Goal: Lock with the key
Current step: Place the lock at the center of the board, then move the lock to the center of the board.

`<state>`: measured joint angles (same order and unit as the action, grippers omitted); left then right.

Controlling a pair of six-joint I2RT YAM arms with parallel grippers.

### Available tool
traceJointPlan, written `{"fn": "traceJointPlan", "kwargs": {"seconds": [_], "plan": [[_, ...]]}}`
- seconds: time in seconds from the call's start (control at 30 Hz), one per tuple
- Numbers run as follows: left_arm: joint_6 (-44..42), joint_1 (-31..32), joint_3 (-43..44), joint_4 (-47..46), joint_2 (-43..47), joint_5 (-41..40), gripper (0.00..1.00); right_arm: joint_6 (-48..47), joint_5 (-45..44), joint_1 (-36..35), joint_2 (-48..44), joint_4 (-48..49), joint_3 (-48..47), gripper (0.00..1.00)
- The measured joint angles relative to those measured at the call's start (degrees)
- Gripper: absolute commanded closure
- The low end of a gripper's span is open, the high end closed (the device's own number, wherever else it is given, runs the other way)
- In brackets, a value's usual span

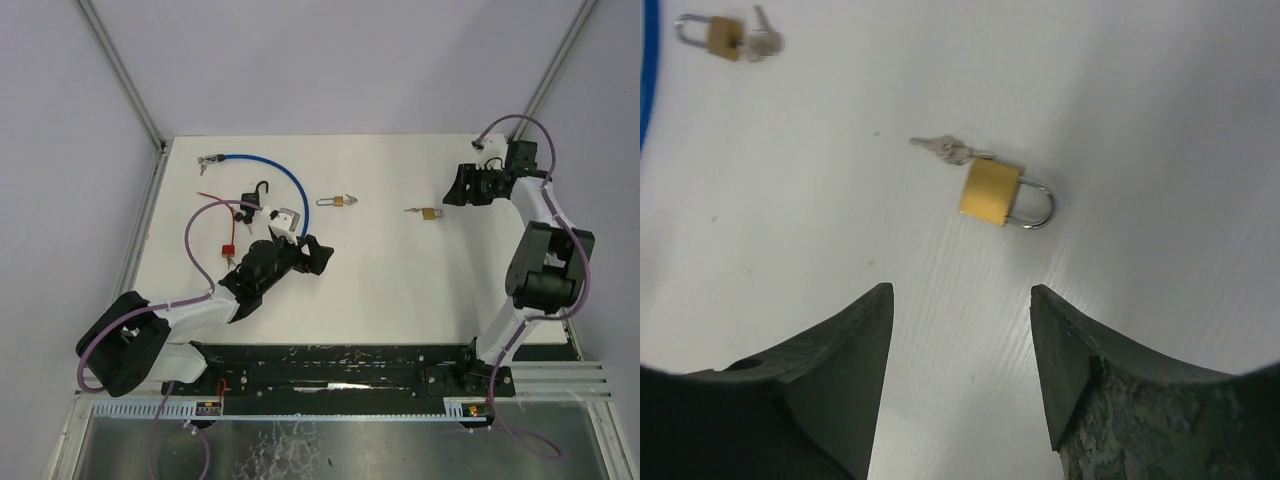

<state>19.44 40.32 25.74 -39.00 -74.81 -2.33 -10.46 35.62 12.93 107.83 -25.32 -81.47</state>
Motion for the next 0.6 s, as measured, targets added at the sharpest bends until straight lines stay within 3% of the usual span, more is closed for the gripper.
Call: {"fn": "traceJointPlan", "kwargs": {"seconds": [0.2,0.37,0.47,0.6], "plan": [[-1.14,-0.31,2.23,5.42,-0.09,-3.26,0.23,-4.57,7.06,-0.37,-16.96,-4.74,2.32,0.37],[-2.78,-0.31,10.01,12.94,-3.91,-6.4,0.27,-6.27,15.41,-2.01,-29.68,-7.15,3.43,0.36],[-4.48,-0.31,15.91,18.51,-8.17,-8.61,0.27,-6.08,19.69,-2.49,-36.06,-4.94,9.7,0.3],[-7.82,-0.37,21.79,25.35,-12.55,-11.19,0.25,-6.58,20.9,-2.49,-42.21,-1.6,21.77,0.3]]}}
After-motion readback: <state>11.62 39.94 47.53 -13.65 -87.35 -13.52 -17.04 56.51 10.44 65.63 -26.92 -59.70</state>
